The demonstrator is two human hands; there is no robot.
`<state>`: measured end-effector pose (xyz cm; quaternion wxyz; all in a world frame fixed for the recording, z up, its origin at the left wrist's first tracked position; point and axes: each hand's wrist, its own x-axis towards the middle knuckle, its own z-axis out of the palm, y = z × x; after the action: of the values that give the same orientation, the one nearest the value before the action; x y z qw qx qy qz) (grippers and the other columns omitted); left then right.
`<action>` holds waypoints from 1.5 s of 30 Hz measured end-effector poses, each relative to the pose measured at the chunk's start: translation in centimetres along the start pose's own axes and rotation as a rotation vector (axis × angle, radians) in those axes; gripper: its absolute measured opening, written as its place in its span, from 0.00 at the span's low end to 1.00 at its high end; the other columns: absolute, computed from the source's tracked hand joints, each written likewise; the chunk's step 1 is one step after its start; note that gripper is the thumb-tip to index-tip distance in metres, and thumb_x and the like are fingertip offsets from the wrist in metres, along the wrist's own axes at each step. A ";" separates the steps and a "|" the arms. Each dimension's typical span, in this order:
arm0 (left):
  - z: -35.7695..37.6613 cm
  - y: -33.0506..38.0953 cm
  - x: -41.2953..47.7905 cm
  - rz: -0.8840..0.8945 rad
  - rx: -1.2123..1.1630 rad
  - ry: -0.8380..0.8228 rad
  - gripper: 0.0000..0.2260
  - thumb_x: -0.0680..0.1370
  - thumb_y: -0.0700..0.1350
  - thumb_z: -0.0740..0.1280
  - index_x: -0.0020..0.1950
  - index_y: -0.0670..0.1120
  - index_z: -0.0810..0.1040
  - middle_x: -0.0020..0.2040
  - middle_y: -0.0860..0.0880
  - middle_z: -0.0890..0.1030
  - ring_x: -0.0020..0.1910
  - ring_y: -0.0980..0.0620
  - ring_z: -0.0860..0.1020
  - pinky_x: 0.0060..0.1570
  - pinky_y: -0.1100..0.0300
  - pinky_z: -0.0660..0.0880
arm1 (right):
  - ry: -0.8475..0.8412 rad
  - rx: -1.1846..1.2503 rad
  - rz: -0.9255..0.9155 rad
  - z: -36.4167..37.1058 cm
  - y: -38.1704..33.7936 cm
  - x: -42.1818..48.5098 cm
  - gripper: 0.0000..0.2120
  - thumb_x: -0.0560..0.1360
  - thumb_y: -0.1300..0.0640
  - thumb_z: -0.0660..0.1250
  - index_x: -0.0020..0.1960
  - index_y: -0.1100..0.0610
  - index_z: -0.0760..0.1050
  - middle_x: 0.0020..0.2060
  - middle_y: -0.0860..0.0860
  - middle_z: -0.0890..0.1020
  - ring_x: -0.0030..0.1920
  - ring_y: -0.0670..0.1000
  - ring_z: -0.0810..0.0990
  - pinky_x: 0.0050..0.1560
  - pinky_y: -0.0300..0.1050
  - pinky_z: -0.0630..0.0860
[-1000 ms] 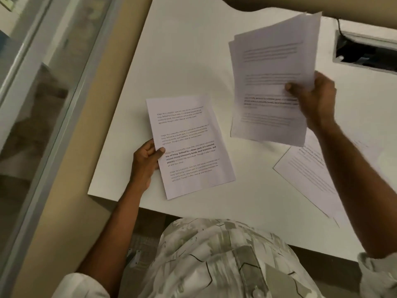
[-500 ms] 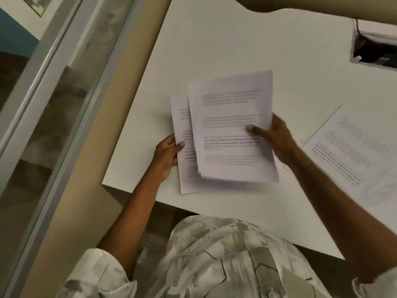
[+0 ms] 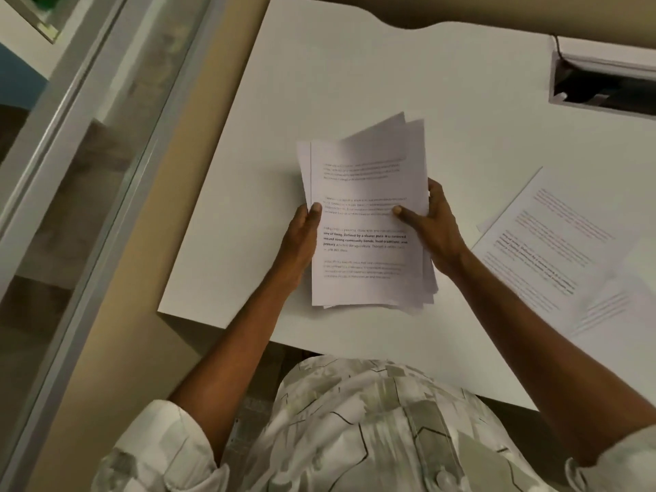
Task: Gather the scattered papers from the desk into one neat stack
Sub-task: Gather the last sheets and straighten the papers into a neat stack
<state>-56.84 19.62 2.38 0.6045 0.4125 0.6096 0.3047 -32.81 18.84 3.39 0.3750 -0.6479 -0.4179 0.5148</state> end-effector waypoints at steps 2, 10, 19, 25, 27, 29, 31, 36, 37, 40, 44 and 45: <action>1.3 1.9 -0.2 0.129 0.126 0.024 0.16 0.86 0.51 0.60 0.73 0.48 0.70 0.65 0.51 0.80 0.60 0.56 0.80 0.59 0.56 0.79 | 0.049 -0.004 -0.096 0.0 -1.8 -0.3 0.27 0.81 0.56 0.72 0.75 0.56 0.65 0.64 0.55 0.80 0.57 0.57 0.86 0.56 0.61 0.86; 1.4 8.6 -2.7 0.674 0.031 0.043 0.14 0.85 0.45 0.61 0.70 0.52 0.63 0.64 0.48 0.76 0.60 0.57 0.80 0.50 0.65 0.80 | 0.166 0.243 -0.530 -3.4 -7.6 -3.9 0.21 0.79 0.60 0.75 0.68 0.65 0.74 0.61 0.57 0.85 0.58 0.60 0.87 0.54 0.56 0.86; 3.4 0.4 -4.2 0.503 0.057 0.050 0.14 0.85 0.47 0.57 0.68 0.63 0.64 0.61 0.64 0.76 0.59 0.64 0.78 0.55 0.64 0.78 | 0.128 0.120 -0.235 -0.5 0.5 -7.4 0.18 0.78 0.61 0.75 0.66 0.51 0.79 0.58 0.46 0.87 0.58 0.50 0.86 0.59 0.52 0.85; 3.3 1.1 -5.3 0.570 0.055 0.203 0.25 0.84 0.45 0.65 0.72 0.67 0.58 0.66 0.64 0.73 0.66 0.56 0.75 0.64 0.56 0.78 | 0.220 0.174 -0.325 -1.1 -1.2 -8.5 0.19 0.78 0.58 0.76 0.65 0.41 0.80 0.57 0.41 0.86 0.59 0.49 0.85 0.55 0.44 0.85; 3.0 0.5 -5.3 0.568 0.064 0.192 0.25 0.83 0.41 0.66 0.72 0.61 0.59 0.67 0.67 0.71 0.67 0.57 0.74 0.69 0.54 0.74 | 0.202 0.124 -0.305 -1.5 -0.4 -8.4 0.20 0.77 0.58 0.76 0.67 0.49 0.79 0.56 0.43 0.86 0.58 0.49 0.85 0.56 0.47 0.86; 2.8 -0.6 -5.2 0.573 0.096 0.134 0.20 0.84 0.39 0.64 0.72 0.53 0.62 0.66 0.62 0.73 0.65 0.62 0.74 0.70 0.51 0.73 | 0.169 0.093 -0.273 -1.6 0.7 -8.4 0.22 0.77 0.60 0.76 0.69 0.53 0.77 0.57 0.44 0.86 0.59 0.49 0.85 0.58 0.50 0.85; 3.0 -1.2 -5.2 0.592 0.143 0.087 0.16 0.85 0.39 0.61 0.71 0.40 0.63 0.63 0.53 0.73 0.62 0.63 0.74 0.66 0.54 0.76 | 0.169 0.091 -0.252 -1.5 1.4 -8.5 0.23 0.78 0.63 0.74 0.72 0.58 0.75 0.59 0.47 0.84 0.61 0.49 0.83 0.60 0.52 0.84; 3.7 0.4 -5.6 0.644 0.142 0.137 0.12 0.86 0.38 0.56 0.70 0.48 0.64 0.60 0.69 0.74 0.59 0.66 0.75 0.56 0.72 0.74 | 0.223 0.169 -0.266 -1.3 0.7 -8.8 0.20 0.80 0.61 0.74 0.69 0.50 0.77 0.59 0.47 0.85 0.62 0.51 0.84 0.61 0.52 0.84; 3.8 1.0 -5.8 0.654 0.134 0.165 0.15 0.87 0.39 0.56 0.70 0.54 0.63 0.59 0.74 0.73 0.60 0.67 0.75 0.56 0.74 0.73 | 0.226 0.183 -0.282 -1.4 0.4 -8.9 0.20 0.79 0.60 0.74 0.68 0.46 0.78 0.59 0.47 0.85 0.62 0.52 0.84 0.60 0.50 0.84; 3.6 0.7 -5.7 0.634 0.132 0.197 0.18 0.87 0.39 0.57 0.72 0.58 0.61 0.61 0.70 0.75 0.61 0.67 0.75 0.57 0.72 0.74 | 0.217 0.175 -0.282 -1.4 0.5 -9.1 0.20 0.80 0.61 0.73 0.68 0.46 0.78 0.61 0.49 0.85 0.63 0.53 0.83 0.61 0.53 0.84; 3.9 -1.8 -5.1 0.557 0.183 0.105 0.13 0.87 0.39 0.57 0.72 0.41 0.66 0.62 0.49 0.76 0.58 0.65 0.77 0.57 0.61 0.80 | 0.217 0.055 -0.163 -0.8 2.2 -9.1 0.19 0.82 0.64 0.69 0.72 0.63 0.75 0.64 0.60 0.82 0.65 0.60 0.81 0.65 0.62 0.81; 3.9 -2.0 -5.0 0.582 0.185 0.112 0.14 0.87 0.40 0.57 0.73 0.41 0.66 0.62 0.51 0.77 0.59 0.65 0.76 0.57 0.65 0.78 | 0.226 0.033 -0.164 -0.7 2.3 -9.1 0.18 0.82 0.64 0.69 0.72 0.64 0.75 0.64 0.60 0.82 0.64 0.59 0.81 0.65 0.61 0.81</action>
<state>-53.64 13.79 2.74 0.4171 0.6054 0.5234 0.4306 -32.90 9.52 4.64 0.4710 -0.6590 -0.4160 0.4132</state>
